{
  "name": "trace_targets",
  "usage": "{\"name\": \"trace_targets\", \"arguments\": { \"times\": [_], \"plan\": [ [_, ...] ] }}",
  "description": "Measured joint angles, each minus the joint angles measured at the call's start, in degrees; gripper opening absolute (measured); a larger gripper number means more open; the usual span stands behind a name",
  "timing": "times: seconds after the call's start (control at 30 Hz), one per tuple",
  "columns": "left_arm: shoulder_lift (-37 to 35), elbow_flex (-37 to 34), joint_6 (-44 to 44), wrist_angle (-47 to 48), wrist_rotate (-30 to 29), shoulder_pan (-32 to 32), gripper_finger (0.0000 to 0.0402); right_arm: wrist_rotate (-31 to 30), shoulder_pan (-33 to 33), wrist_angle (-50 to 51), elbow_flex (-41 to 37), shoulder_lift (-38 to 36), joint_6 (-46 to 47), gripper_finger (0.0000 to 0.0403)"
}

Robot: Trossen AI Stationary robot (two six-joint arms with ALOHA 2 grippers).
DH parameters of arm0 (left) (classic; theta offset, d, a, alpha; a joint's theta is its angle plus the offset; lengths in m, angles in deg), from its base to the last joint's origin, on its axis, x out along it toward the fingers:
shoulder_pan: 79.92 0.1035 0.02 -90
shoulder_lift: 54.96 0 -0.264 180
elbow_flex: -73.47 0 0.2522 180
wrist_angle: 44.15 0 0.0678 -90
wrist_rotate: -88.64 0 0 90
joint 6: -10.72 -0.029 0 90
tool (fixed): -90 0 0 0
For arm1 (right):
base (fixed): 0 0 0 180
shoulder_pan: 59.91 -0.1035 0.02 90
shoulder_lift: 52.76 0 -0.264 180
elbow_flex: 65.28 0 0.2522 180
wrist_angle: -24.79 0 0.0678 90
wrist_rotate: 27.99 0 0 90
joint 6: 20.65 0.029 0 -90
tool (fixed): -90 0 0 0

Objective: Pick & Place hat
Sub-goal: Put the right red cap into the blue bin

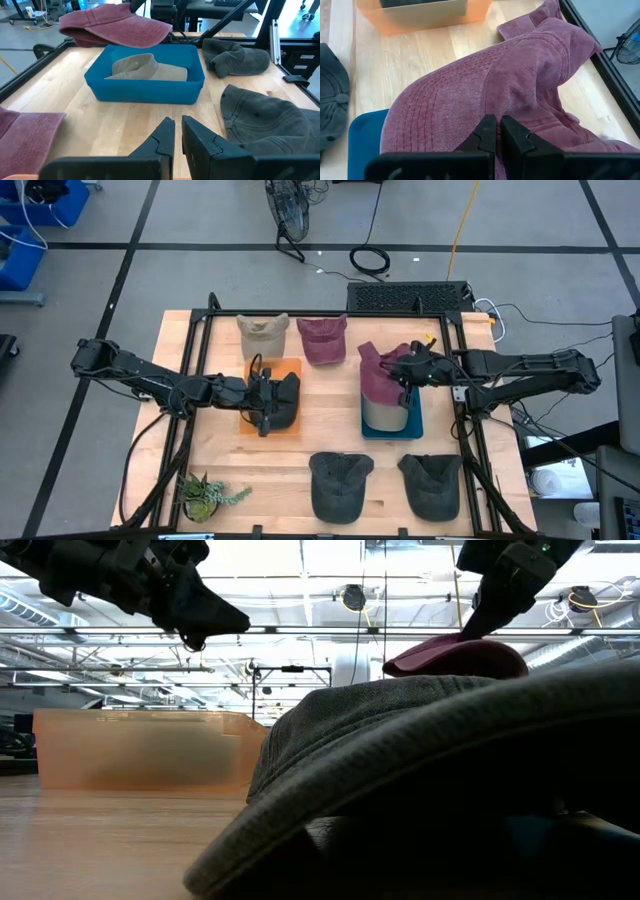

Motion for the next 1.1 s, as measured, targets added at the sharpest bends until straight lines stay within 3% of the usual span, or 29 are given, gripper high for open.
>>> {"name": "trace_targets", "arguments": {
  "times": [0.13, 0.3, 0.4, 0.57, 0.77, 0.93, 1.1],
  "plan": [
    [0.0, 0.0, 0.0, 0.0, 0.0, 0.0, 0.0042, 0.0, 1.1, -0.6, 0.0, 0.0, -2.7, 0.0004],
    [0.0, 0.0, -0.3, -0.1, 0.0, 0.0, 0.0042, 0.1, 7.3, -6.4, 0.0, 1.0, -11.0, 0.0004],
    [0.0, 0.0, -0.5, -0.6, -0.9, 0.0, 0.0042, 1.3, 14.4, -10.1, 0.1, 3.1, -18.8, 0.0004],
    [0.0, 0.0, -0.5, -1.4, -1.5, 0.0, 0.0042, 9.5, 29.6, -12.2, 0.1, 9.5, -28.9, 0.0004],
    [0.0, 0.0, -0.7, -0.3, -1.5, 0.0, 0.0042, 11.8, 40.5, -17.3, 0.1, 16.6, -40.0, 0.0004],
    [0.0, 0.0, -1.8, 0.7, -1.6, 0.0, 0.0042, 17.9, 45.2, -17.5, 0.1, 21.7, -41.6, 0.0004],
    [0.0, 0.0, -2.0, 0.7, -2.1, 0.1, 0.0042, 18.3, 46.2, -17.7, 0.0, 25.4, -41.8, 0.0004]
  ]
}}
